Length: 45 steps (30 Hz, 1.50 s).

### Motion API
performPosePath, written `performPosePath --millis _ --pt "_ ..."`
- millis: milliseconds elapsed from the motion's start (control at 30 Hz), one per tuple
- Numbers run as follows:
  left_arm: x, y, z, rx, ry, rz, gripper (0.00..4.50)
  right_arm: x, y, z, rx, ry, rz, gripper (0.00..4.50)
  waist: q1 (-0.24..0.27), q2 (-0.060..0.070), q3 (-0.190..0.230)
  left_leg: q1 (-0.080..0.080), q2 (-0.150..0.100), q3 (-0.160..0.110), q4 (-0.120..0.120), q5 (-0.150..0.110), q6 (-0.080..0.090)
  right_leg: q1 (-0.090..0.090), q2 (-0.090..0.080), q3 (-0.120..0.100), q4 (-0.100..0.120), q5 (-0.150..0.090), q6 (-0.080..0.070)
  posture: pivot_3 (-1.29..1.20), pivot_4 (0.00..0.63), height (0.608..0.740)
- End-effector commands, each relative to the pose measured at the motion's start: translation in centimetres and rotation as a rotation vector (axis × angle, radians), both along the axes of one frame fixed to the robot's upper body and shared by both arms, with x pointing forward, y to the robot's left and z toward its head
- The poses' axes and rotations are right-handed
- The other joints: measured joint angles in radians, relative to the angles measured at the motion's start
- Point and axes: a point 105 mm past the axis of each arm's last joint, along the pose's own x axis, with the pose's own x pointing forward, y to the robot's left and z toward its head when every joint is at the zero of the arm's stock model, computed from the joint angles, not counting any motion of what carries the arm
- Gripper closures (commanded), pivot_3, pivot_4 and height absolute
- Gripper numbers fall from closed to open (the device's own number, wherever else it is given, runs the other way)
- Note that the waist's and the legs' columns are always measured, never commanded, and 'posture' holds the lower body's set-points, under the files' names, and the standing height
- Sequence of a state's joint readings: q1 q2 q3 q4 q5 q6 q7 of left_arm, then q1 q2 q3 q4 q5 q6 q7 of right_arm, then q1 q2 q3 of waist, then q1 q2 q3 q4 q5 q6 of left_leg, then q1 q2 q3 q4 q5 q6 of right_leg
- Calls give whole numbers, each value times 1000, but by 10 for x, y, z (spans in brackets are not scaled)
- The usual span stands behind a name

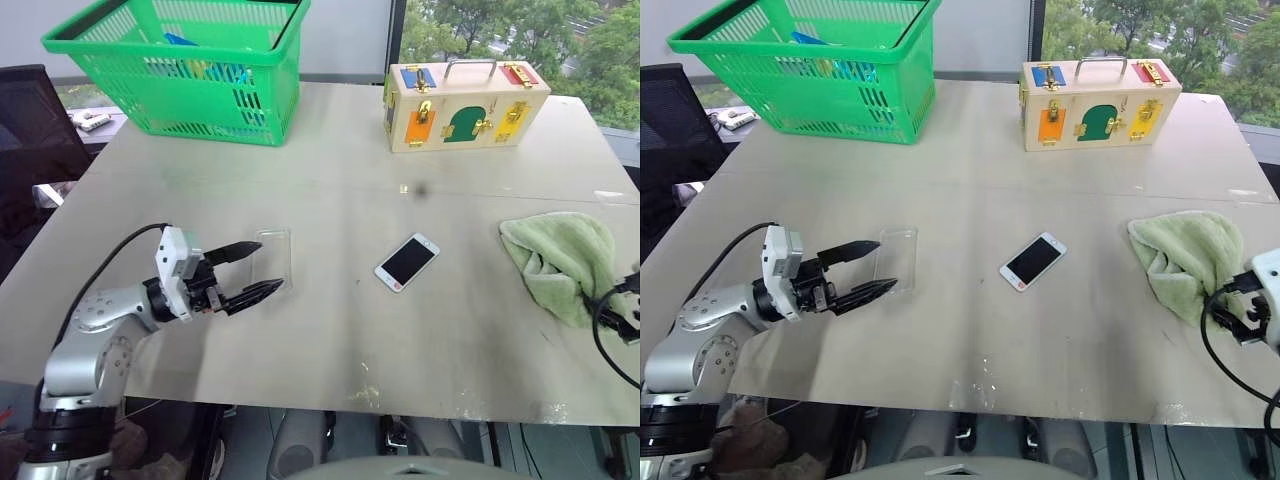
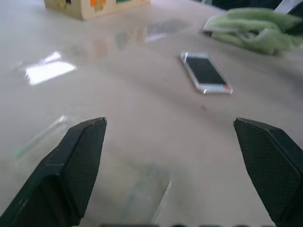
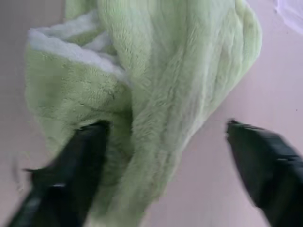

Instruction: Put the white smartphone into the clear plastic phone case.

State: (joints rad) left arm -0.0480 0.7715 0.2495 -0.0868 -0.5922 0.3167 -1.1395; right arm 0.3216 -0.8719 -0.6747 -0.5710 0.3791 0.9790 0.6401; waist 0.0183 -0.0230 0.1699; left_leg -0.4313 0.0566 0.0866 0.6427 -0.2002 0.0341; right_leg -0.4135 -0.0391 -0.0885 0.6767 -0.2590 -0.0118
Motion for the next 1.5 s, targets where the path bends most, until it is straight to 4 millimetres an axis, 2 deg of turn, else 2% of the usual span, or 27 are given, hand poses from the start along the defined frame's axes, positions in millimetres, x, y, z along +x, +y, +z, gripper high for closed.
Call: performPosePath --millis 33,133,200,267,533,667,867,1033,1200,1500 --pt "1 12 12 40 -27 -42 0 -8 29 36 78 -161 214 51 -1 0 0 0 0 0 0 0 0 0 0 0 0 0 0 0 150 740" --pt "4 25 13 107 -23 -97 0 -11 58 69 258 -337 357 51 -5 0 0 1 0 0 0 0 0 0 0 0 0 0 0 0 150 740" --pt "11 30 19 143 -27 -148 0 -18 93 85 338 -392 554 51 -5 0 1 1 1 0 0 0 0 0 0 0 1 0 0 0 150 740" --pt "18 32 23 193 -50 -215 0 -22 123 92 358 -416 705 51 -3 0 1 1 0 -1 0 0 0 0 0 0 1 0 0 0 150 740" --pt "38 30 12 428 -52 -392 0 -28 208 85 332 -409 1120 51 -5 -2 1 -2 0 1 0 -1 2 0 0 1 -2 0 0 0 150 740" --pt "48 27 8 536 -52 -456 0 -31 227 73 324 -399 1242 51 -2 -3 1 -2 0 1 1 -1 2 0 0 0 -2 0 0 0 150 740" --pt "61 23 0 659 -68 -523 0 -25 237 62 279 -390 1305 51 -3 -3 1 -3 0 1 6 -2 3 0 1 0 1 0 0 0 150 740" --pt "65 24 -7 701 -71 -539 0 2 229 53 327 -394 1209 51 -4 -4 1 -3 0 1 7 -2 3 0 1 0 2 0 0 0 150 740" --pt "65 24 -9 703 -65 -538 0 29 218 58 309 -354 1231 51 -5 -4 1 -2 0 1 7 -2 3 0 2 1 3 0 0 0 150 740" --pt "72 25 2 723 -68 -519 0 37 218 76 293 -338 1366 51 -4 -4 1 -3 0 1 7 -2 3 0 2 0 2 0 0 0 150 740"
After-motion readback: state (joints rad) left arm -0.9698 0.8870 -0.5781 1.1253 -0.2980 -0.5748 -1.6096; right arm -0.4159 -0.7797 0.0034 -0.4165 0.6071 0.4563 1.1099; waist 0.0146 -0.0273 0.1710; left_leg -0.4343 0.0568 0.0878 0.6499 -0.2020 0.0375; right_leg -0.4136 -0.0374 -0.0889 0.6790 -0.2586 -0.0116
